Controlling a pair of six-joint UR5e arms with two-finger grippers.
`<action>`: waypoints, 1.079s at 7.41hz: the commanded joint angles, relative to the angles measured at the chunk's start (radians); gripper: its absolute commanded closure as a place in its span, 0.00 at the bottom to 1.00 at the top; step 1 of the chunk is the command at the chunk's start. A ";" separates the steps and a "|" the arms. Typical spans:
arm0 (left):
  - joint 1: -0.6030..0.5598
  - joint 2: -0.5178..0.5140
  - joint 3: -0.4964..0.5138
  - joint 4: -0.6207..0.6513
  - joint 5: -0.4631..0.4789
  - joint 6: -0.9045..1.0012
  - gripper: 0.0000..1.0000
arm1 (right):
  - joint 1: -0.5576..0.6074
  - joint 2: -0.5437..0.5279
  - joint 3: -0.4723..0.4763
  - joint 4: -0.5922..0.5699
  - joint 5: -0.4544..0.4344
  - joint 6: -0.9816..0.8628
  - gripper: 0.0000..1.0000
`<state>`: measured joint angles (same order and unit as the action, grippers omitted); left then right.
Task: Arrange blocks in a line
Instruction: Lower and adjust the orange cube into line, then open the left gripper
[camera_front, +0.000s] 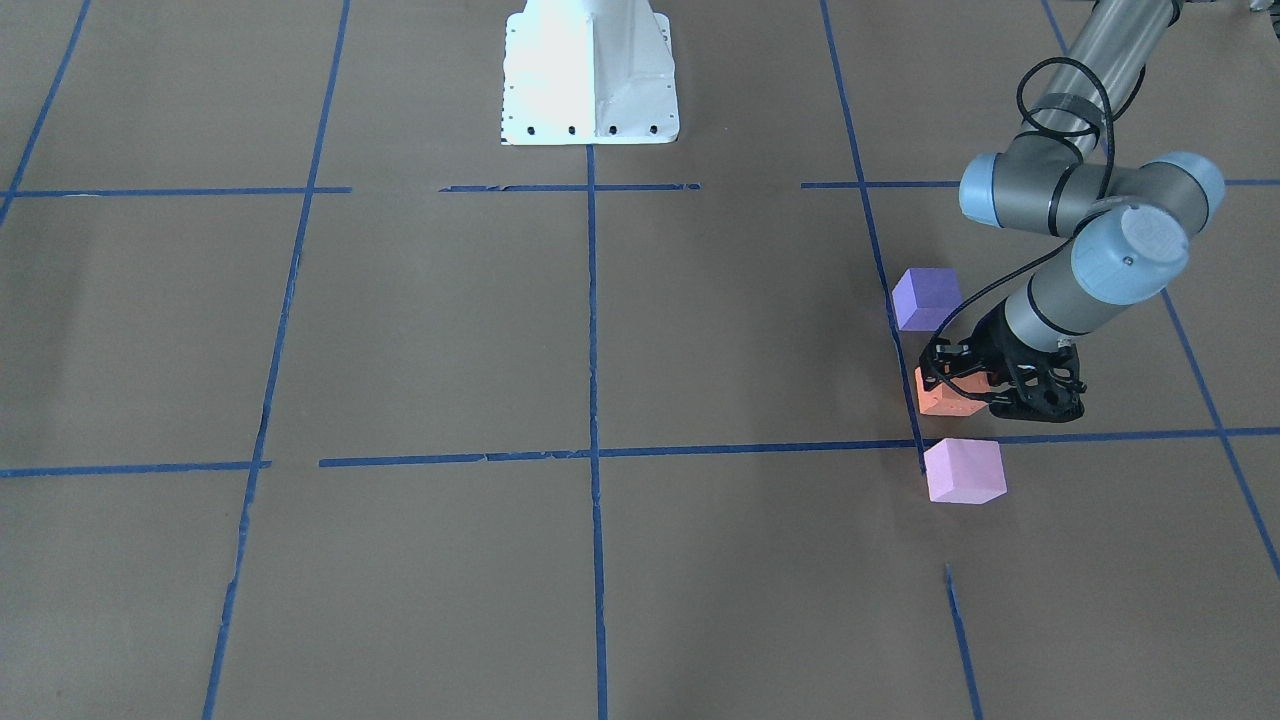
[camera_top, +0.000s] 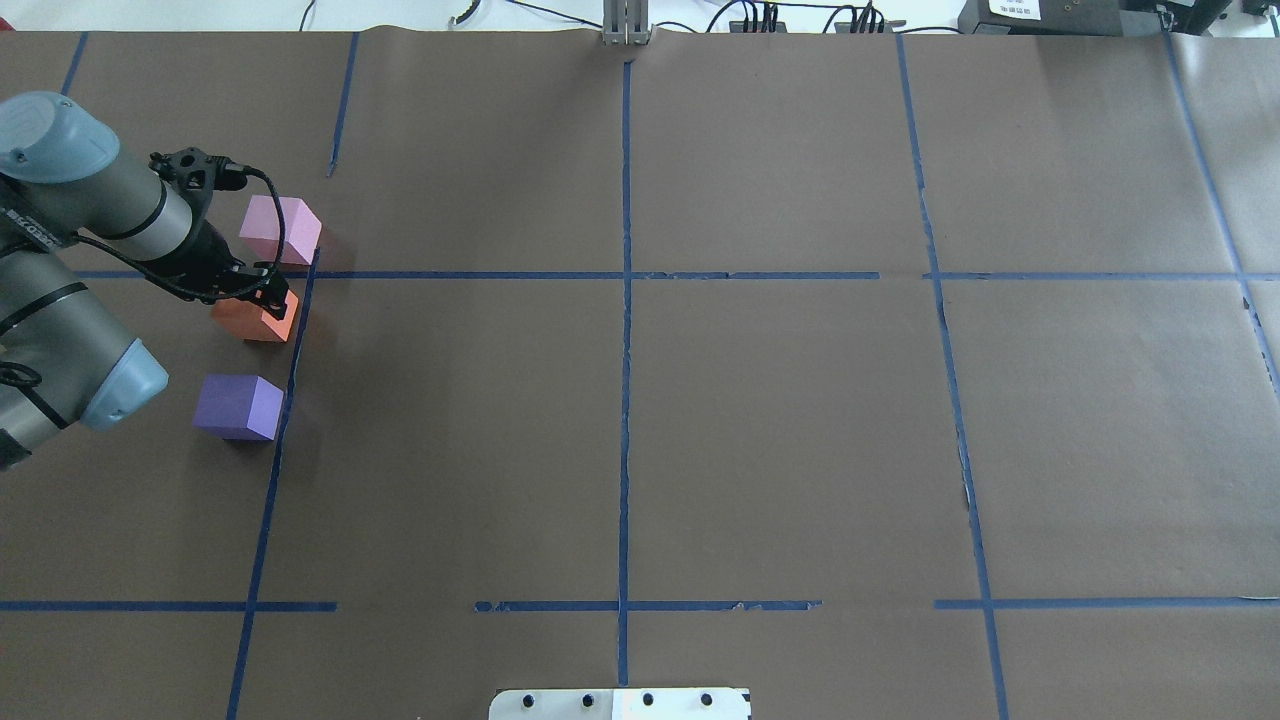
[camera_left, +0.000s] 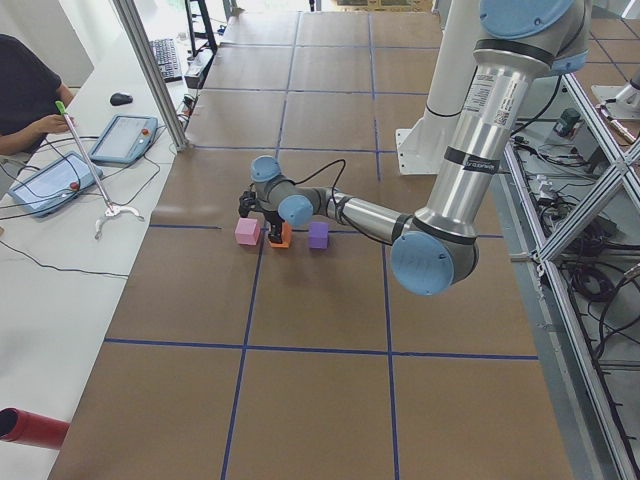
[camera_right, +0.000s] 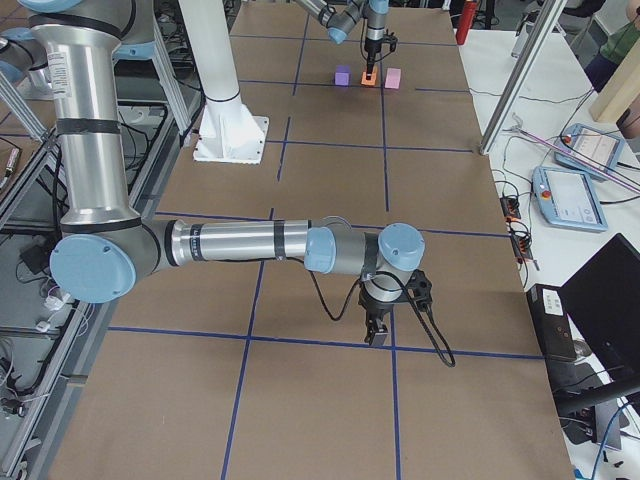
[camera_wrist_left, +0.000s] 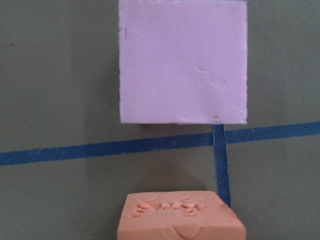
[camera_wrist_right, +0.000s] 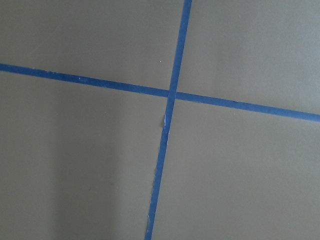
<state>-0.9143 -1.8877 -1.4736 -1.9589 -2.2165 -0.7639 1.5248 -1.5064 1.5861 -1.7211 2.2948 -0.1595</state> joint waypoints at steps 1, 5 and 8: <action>0.000 -0.002 0.004 -0.003 0.000 0.000 0.35 | 0.000 0.000 0.000 0.000 0.000 0.000 0.00; 0.002 -0.004 0.006 -0.008 -0.011 -0.002 0.01 | 0.000 0.000 0.000 0.000 0.000 0.000 0.00; -0.003 -0.002 -0.010 -0.009 -0.020 -0.011 0.00 | 0.000 0.000 0.000 0.000 0.000 0.000 0.00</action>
<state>-0.9145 -1.8912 -1.4725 -1.9658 -2.2305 -0.7701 1.5248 -1.5064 1.5861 -1.7211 2.2948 -0.1596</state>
